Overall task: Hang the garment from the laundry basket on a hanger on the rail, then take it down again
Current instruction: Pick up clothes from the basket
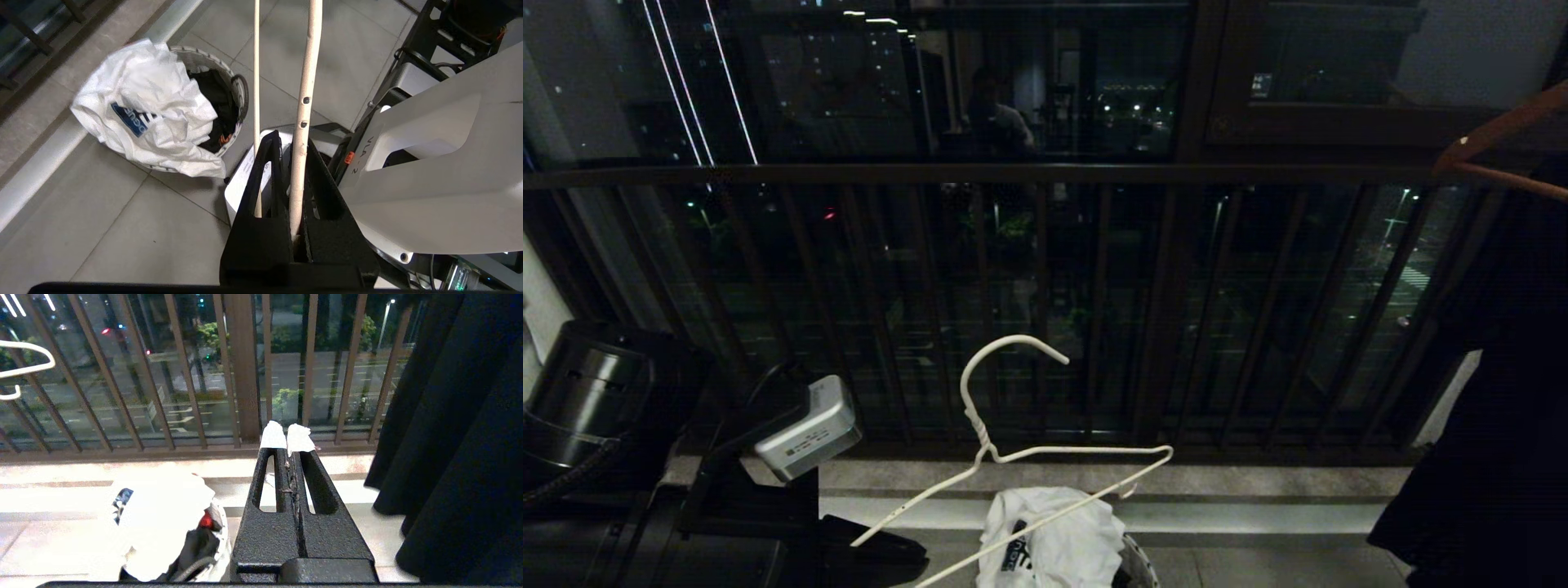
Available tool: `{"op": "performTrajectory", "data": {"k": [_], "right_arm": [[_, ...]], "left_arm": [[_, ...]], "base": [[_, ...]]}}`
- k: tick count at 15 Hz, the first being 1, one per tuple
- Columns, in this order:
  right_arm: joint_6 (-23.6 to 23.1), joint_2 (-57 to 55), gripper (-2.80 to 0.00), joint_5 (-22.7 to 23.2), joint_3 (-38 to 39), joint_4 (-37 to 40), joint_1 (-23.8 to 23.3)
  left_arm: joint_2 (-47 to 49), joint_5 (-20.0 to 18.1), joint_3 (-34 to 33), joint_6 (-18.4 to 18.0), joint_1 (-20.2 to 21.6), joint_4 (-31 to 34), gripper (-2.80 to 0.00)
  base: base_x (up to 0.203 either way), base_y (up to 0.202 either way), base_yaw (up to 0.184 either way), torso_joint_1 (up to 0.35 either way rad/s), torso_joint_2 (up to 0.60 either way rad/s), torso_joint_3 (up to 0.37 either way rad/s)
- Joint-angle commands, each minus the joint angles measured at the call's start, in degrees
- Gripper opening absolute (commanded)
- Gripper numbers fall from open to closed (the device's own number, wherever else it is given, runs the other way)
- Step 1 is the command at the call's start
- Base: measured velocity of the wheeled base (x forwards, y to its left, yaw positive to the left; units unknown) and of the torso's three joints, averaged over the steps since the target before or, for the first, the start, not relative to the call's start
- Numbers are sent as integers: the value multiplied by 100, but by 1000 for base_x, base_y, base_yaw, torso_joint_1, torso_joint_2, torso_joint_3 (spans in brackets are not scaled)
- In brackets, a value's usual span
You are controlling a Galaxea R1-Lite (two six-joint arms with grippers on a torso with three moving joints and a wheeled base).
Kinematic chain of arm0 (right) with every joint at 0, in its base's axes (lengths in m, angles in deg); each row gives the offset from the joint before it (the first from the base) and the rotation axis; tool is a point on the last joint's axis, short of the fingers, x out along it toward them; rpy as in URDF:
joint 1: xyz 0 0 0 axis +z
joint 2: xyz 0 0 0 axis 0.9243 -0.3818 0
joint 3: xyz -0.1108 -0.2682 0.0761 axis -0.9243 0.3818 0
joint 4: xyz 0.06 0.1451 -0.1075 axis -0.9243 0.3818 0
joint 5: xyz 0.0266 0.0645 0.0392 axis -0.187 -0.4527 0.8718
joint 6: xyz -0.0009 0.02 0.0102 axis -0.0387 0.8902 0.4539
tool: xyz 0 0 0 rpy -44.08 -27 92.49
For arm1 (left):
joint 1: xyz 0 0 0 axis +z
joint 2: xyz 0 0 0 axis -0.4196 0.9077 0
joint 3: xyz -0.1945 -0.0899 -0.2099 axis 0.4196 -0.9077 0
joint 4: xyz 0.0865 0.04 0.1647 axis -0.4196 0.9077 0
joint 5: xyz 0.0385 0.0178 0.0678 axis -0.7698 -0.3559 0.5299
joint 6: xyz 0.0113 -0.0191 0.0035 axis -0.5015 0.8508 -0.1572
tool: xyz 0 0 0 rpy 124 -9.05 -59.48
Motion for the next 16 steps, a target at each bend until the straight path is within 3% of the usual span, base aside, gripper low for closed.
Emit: {"op": "performTrajectory", "data": {"k": [1,16], "right_arm": [[1,-7,-280,-1,0,-1,0],[1,-7,-280,-1,0,-1,7]], "left_arm": [[37,-14,-1,-8,1,-5,-280],[129,-14,-18,-8,-52,-13,-280]], "base": [[0,0,0,-231,554,332],[0,0,0,-189,500,310]]}}
